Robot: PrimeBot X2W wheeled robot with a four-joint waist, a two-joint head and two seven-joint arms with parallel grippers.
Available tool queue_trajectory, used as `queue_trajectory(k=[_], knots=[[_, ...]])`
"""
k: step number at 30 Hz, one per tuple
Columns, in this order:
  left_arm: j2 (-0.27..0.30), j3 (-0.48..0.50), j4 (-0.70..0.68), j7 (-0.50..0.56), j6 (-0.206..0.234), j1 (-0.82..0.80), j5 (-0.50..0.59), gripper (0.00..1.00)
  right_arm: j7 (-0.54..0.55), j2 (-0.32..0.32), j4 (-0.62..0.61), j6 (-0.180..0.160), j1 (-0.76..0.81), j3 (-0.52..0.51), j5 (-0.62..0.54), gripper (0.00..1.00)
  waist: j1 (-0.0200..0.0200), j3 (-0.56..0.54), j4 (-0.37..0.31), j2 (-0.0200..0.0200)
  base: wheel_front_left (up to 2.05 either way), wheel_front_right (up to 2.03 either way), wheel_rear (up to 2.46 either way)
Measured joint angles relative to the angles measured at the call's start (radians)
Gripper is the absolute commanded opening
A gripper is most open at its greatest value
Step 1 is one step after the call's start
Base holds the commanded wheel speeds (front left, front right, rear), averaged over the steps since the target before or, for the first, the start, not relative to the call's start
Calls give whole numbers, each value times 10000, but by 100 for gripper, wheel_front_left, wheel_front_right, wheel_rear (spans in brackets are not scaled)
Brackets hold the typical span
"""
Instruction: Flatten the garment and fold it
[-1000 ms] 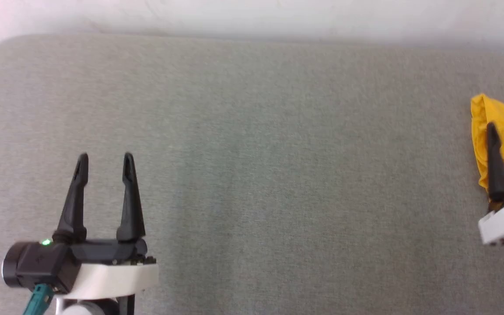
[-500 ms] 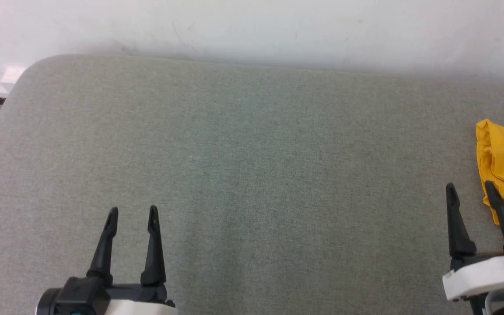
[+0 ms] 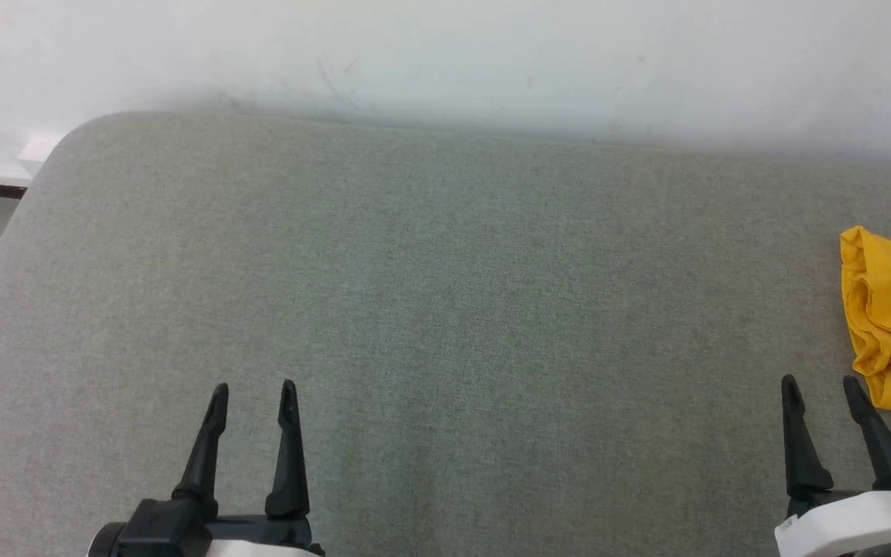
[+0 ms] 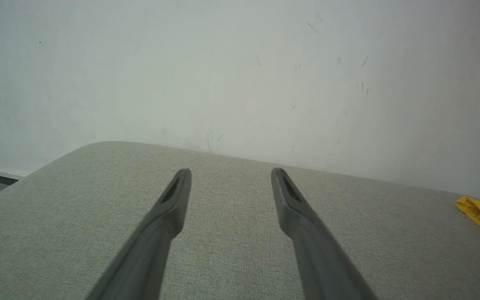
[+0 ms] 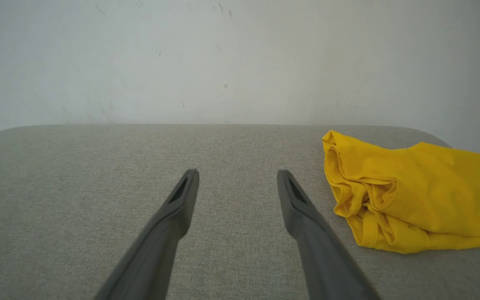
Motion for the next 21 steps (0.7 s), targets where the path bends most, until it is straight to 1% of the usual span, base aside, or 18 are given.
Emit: queue_trajectory(k=[4,8,12,16,17,21], knots=[[-117,27,69,0,-119,1,10,100,-58,0,174,2,-1,12,2,100,0,-64,-36,0,0,0,0],[-174,79,113,0,-150,3,31,100,-84,0,232,2,-3,44,2,100,1,-108,-85,0,0,0,0],[-192,130,222,0,-299,6,19,100,-86,0,251,2,-4,73,23,100,0,-93,-129,0,0,0,0],[-230,242,282,0,-299,6,-59,100,-92,0,251,0,-6,86,92,100,0,-46,-142,0,0,0,0],[-222,242,286,8,-299,3,-61,0,-81,-4,253,2,-6,79,90,0,1,-41,-143,0,0,0,0],[-211,236,288,15,-299,2,-61,0,-77,-8,253,2,-4,59,90,0,1,-42,-145,0,0,0,0]])
